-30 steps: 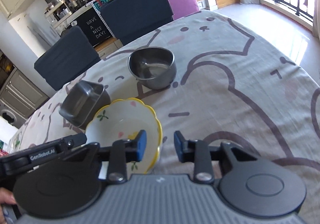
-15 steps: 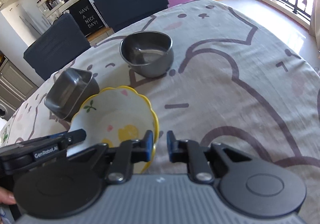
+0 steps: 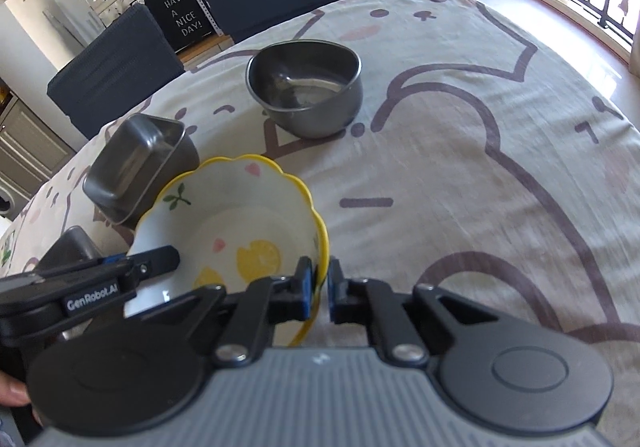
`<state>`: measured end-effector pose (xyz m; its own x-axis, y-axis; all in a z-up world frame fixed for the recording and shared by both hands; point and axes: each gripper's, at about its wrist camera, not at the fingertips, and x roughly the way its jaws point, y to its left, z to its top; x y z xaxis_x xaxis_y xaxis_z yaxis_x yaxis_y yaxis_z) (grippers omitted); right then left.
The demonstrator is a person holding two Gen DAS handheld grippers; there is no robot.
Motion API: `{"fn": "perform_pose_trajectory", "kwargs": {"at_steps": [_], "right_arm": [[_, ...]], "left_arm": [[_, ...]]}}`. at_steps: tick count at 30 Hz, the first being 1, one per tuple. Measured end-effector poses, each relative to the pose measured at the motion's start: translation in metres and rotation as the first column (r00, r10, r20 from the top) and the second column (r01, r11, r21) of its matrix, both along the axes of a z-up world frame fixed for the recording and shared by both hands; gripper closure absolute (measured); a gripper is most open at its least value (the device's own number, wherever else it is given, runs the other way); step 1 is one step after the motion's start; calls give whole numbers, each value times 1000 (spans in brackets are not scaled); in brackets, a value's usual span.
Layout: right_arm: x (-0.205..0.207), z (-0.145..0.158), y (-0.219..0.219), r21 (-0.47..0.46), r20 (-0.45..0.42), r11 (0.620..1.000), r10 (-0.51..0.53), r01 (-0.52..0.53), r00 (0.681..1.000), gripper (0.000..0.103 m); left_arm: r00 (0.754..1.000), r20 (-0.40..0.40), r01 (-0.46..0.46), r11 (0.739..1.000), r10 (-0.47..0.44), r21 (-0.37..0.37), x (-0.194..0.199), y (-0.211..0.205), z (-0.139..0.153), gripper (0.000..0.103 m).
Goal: Organize plates and bowls
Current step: 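Close the left tool on one rim side while the right tool grips the other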
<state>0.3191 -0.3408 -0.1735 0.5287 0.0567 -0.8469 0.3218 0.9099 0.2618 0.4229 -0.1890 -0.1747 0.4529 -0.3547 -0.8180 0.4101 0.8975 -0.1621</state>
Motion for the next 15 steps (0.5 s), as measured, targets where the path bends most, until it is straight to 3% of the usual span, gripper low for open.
{"fn": "perform_pose_trajectory", "kwargs": {"at_steps": [15], "right_arm": [[-11, 17, -3, -60, 22, 998, 14, -13, 1000, 93]], "left_arm": [[1000, 24, 7, 999, -6, -46, -14, -3, 22, 93]]}}
